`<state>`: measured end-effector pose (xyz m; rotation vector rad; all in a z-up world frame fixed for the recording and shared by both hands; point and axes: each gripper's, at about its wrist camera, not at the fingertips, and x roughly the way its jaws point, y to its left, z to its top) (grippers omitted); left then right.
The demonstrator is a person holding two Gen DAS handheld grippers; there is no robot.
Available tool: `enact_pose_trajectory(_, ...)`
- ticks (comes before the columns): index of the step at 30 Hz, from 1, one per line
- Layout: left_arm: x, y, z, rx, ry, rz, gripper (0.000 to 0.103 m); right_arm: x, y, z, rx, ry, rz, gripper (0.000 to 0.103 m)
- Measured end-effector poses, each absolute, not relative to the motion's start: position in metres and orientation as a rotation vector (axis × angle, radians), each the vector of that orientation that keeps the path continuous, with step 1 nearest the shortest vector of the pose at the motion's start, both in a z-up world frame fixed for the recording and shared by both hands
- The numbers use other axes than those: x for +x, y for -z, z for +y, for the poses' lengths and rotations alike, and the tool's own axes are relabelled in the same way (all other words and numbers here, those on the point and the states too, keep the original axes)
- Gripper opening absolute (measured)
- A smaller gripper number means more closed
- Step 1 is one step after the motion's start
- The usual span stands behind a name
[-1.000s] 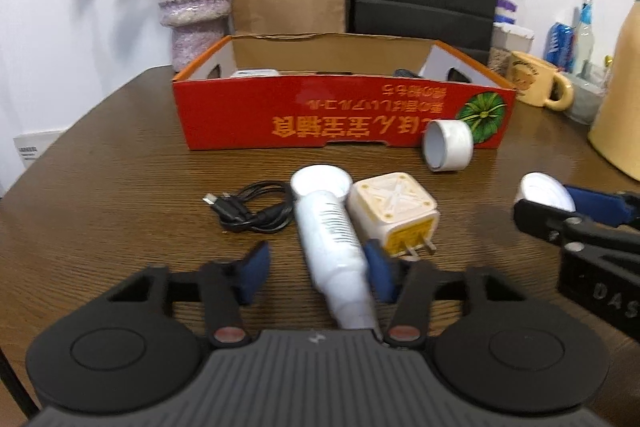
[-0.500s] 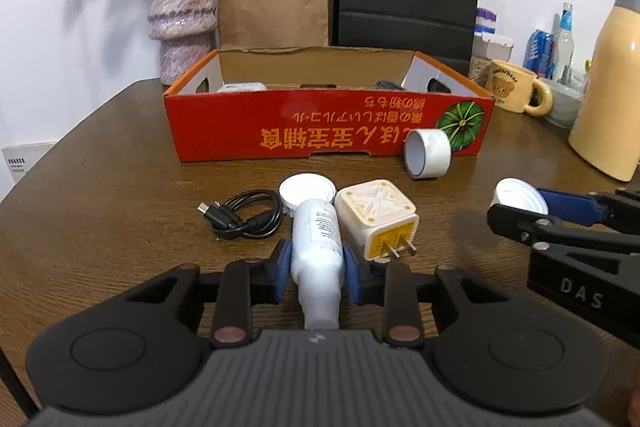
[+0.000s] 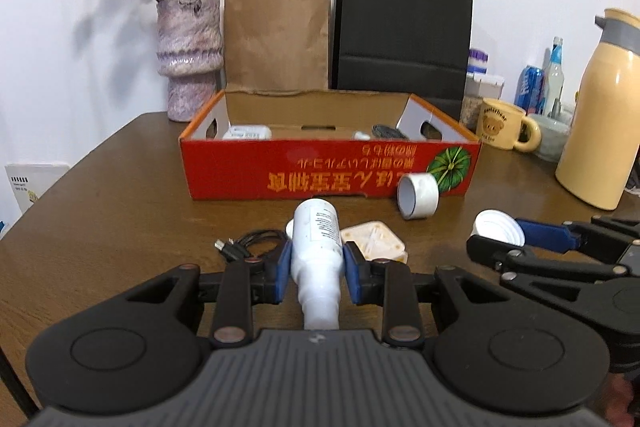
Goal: Organize rigid objects
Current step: 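Carry the white lid and white tube over the red box with both tools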
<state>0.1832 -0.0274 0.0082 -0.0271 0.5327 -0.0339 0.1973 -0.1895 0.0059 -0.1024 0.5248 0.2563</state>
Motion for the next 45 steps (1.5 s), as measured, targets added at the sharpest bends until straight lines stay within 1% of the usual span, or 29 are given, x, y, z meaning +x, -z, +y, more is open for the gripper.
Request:
enact_pose_trajectory(10, 0.195, -0.04, -0.02, -0.043, 0.02, 0.453, 0.029, 0.207, -0.033, -0.184, -0.084, -0.264, 0.463, 0.039)
enact_pose_trajectory(22, 0.233, -0.063, -0.009, -0.099, -0.012, 0.4, 0.029, 0.247, -0.06, -0.171, -0.069, -0.259, 0.403, 0.039)
enact_pose_trajectory(31, 0.274, -0.067, -0.004, -0.126, -0.035, 0.389, 0.029, 0.29, -0.068, -0.166, -0.066, -0.253, 0.378, 0.039)
enact_pose_trajectory(45, 0.347, -0.057, 0.001, -0.119, -0.067, 0.406, 0.029, 0.364, -0.059, -0.154, -0.052, -0.251, 0.393, 0.039)
